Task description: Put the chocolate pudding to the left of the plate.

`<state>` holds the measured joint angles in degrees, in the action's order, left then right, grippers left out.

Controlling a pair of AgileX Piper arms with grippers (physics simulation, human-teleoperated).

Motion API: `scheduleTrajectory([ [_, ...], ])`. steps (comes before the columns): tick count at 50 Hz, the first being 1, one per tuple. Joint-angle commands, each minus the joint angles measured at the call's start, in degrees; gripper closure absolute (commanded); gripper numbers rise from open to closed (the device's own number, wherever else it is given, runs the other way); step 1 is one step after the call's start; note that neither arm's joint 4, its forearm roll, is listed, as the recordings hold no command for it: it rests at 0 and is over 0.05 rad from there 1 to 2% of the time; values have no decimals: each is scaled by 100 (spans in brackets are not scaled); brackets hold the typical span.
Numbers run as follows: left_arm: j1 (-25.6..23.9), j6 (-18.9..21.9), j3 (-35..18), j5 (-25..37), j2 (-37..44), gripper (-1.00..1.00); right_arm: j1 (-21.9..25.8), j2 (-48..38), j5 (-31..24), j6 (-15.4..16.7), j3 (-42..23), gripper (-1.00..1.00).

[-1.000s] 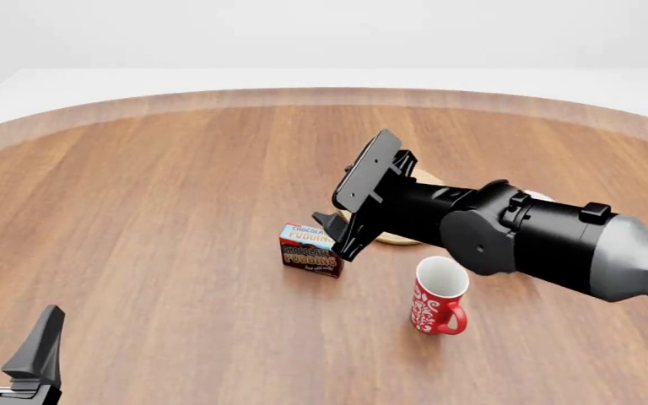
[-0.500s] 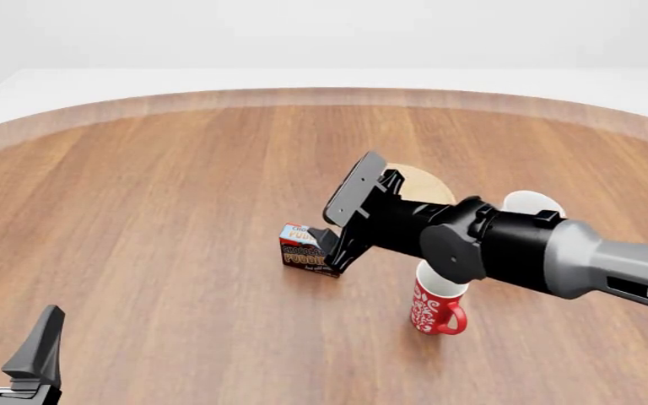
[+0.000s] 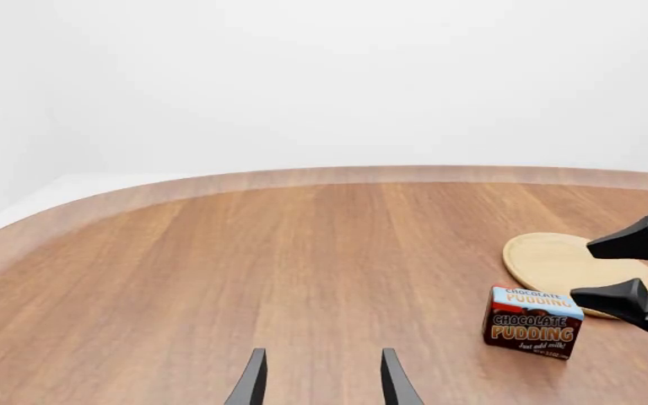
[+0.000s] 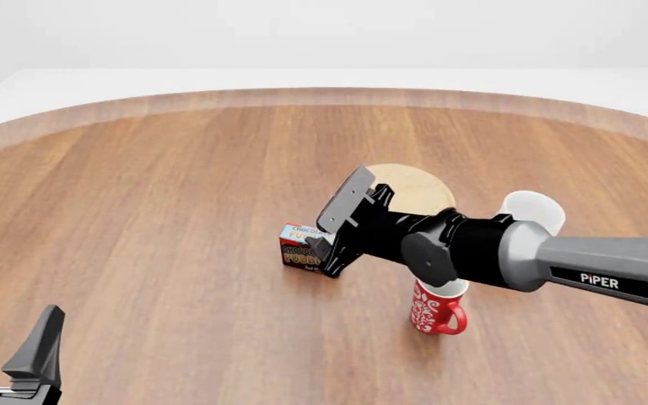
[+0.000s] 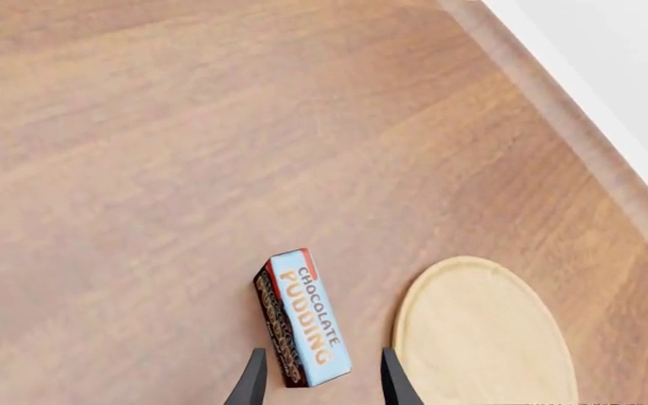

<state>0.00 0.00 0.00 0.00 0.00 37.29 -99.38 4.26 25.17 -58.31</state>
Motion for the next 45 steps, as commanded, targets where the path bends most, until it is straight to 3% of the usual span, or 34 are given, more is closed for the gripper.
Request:
scheduleTrajectory([
  [1, 0, 0, 0, 0, 0, -100, -99, -241, 136, -81, -56, -100],
  [45, 0, 0, 0, 0, 0, -100, -126, -1036, 435, -161, -234, -100],
])
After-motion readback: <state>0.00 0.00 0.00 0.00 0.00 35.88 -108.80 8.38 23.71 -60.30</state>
